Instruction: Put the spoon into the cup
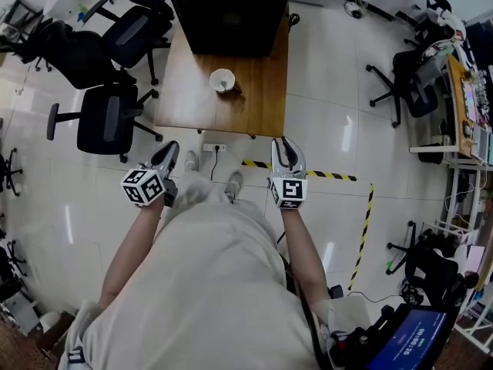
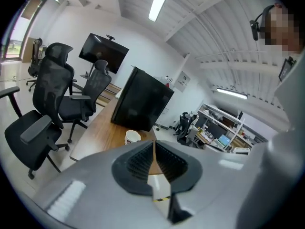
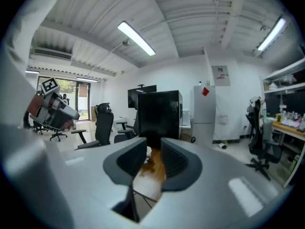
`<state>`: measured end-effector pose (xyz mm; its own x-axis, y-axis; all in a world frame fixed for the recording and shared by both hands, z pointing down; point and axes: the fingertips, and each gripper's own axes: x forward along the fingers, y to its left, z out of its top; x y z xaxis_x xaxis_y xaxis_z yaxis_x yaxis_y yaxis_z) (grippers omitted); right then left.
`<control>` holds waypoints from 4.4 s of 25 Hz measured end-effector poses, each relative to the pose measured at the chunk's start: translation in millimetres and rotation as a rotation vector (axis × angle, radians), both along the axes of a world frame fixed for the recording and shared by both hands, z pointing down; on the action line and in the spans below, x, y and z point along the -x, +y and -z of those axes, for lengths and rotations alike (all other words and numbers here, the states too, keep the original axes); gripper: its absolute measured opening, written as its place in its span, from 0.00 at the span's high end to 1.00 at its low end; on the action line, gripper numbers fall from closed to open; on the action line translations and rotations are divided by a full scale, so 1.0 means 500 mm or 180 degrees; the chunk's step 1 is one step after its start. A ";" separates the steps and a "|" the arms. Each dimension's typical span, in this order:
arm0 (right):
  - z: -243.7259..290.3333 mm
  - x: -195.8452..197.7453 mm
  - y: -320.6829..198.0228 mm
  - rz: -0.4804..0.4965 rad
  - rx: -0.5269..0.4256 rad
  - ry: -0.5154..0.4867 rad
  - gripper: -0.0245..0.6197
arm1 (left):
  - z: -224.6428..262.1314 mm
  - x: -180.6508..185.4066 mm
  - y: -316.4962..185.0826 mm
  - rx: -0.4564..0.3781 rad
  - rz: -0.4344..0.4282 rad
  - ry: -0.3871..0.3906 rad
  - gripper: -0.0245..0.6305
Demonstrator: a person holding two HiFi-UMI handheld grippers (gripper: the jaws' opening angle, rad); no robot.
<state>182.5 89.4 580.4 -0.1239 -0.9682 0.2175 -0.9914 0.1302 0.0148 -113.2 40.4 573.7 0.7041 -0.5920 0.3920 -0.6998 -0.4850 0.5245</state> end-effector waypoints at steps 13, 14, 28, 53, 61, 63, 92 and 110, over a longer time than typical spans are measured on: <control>0.032 0.148 0.062 -0.0083 0.0047 -0.0421 0.86 | 0.047 -0.011 0.047 0.0196 -0.0415 0.0342 0.96; 0.029 0.173 0.066 -0.0039 0.0076 -0.0435 0.87 | 0.050 -0.005 0.053 0.0204 -0.0459 0.0350 0.96; 0.014 0.420 0.031 0.0256 0.0324 -0.0493 0.89 | 0.109 0.144 0.078 0.0457 -0.0521 0.0972 0.96; 0.038 0.463 0.064 -0.0215 0.0341 -0.0472 0.92 | 0.120 0.177 0.092 0.0191 -0.1025 0.1070 0.96; 0.064 0.350 0.037 -0.0259 0.0258 -0.0549 0.92 | 0.116 0.152 0.085 0.0062 -0.0753 0.0821 0.96; 0.061 0.322 0.040 -0.0311 0.0278 -0.0585 0.92 | 0.112 0.146 0.087 0.0062 -0.0698 0.0779 0.96; -0.053 0.168 0.137 -0.0089 0.0844 -0.0723 0.91 | 0.061 -0.015 0.143 0.0067 -0.0258 0.0320 0.96; -0.003 0.036 0.174 -0.0071 0.0739 -0.0811 0.92 | 0.046 -0.078 0.210 0.0147 -0.0036 0.0530 0.96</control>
<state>164.8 176.3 581.8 -0.1820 -0.8996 0.3971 -0.9620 0.0793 -0.2612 -74.3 145.4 550.7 0.7681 -0.5677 0.2960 -0.5960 -0.4651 0.6546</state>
